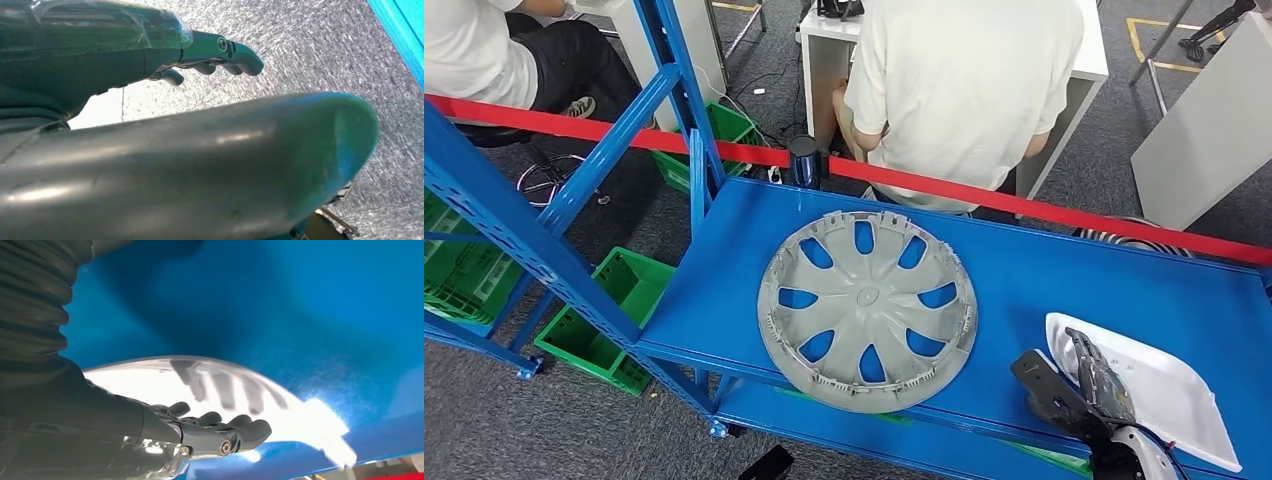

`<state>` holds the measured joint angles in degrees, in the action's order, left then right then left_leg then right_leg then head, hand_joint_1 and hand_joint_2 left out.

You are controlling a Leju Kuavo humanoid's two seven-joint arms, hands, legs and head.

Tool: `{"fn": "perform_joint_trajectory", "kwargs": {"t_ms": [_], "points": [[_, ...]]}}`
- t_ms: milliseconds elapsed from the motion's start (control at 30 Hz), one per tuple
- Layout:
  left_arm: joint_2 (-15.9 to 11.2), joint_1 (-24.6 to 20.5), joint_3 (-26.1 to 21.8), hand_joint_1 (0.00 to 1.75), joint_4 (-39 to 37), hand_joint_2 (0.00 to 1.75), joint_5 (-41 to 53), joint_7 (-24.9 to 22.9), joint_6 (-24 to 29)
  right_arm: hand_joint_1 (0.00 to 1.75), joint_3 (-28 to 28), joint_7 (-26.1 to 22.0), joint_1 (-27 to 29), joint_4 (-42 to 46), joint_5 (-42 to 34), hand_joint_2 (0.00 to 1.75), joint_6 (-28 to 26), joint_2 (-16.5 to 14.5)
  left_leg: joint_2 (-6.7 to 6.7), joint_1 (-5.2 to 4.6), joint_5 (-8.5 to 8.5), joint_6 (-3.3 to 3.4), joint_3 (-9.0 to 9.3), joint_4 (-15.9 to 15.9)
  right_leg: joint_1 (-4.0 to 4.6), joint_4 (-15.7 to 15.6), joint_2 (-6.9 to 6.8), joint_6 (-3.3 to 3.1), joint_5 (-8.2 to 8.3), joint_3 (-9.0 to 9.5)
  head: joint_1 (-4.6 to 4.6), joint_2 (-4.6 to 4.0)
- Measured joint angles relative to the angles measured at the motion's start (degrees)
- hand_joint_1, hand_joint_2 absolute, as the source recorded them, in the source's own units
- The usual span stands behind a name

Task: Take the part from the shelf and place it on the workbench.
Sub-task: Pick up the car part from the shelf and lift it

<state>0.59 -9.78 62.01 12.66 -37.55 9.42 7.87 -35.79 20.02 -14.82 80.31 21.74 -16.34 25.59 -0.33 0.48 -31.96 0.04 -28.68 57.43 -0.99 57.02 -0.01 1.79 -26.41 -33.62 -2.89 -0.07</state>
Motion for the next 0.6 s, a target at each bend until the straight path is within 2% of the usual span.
{"fn": "perform_joint_trajectory", "kwargs": {"t_ms": [33, 133, 167, 300, 433, 600], "points": [[0.00, 0.00, 0.01, 0.00, 0.00, 0.00, -0.01, 0.02, 0.04, 0.08, 0.01, -0.02, 0.11, -0.13, 0.16, 1.75, -0.66, -0.08, -0.04, 0.00, 0.00, -0.01, 0.00, 0.00, 0.00, 0.00, -0.01, 0.00, 0.00, 0.00, 0.00, 0.00], [0.00, 0.04, 0.02, 0.00, 0.00, 0.00, -0.04, -0.03, 0.13, 1.39, 0.08, 1.21, 0.50, -0.38, 1.25, 1.75, -2.69, -0.20, -0.20, 0.00, 0.03, -0.04, 0.04, 0.00, 0.01, 0.00, -0.09, 0.00, 0.00, 0.02, -0.01, 0.00], [0.00, 0.05, 0.02, 0.00, 0.00, 0.00, -0.04, -0.08, 0.13, 1.75, 0.16, 2.11, 0.61, -0.46, 1.55, 1.75, -3.13, -0.20, -0.26, 0.01, 0.03, -0.05, 0.05, 0.00, 0.01, 0.00, -0.12, 0.00, 0.00, 0.03, -0.01, 0.00], [0.00, 0.07, 0.02, 0.00, 0.00, 0.00, 0.01, -0.26, 0.08, 1.75, 0.86, 4.95, 0.82, -1.15, -1.01, 1.75, -2.89, -0.11, -0.50, 0.00, 0.04, -0.06, 0.12, 0.00, 0.01, -0.01, -0.27, -0.02, -0.04, 0.12, 0.01, 0.00], [0.00, 0.06, 0.02, 0.00, 0.00, 0.00, 0.10, -0.31, 0.02, 1.75, 2.03, 5.07, 0.65, -1.50, -6.31, 1.75, -1.93, 0.23, -0.71, 0.03, -0.08, -0.09, 0.61, -0.01, 0.07, -0.08, -0.38, -0.17, -0.28, 0.60, 0.01, 0.00], [0.00, 0.05, 0.02, 0.00, 0.00, 0.00, 0.10, -0.31, 0.02, 1.75, 2.97, 4.98, 0.59, -1.78, -7.64, 1.75, -1.37, 0.28, -1.05, 0.04, -0.27, -0.05, 1.21, -0.01, 0.08, -0.11, -0.66, -0.06, -0.63, 1.26, 0.02, 0.00]]}}
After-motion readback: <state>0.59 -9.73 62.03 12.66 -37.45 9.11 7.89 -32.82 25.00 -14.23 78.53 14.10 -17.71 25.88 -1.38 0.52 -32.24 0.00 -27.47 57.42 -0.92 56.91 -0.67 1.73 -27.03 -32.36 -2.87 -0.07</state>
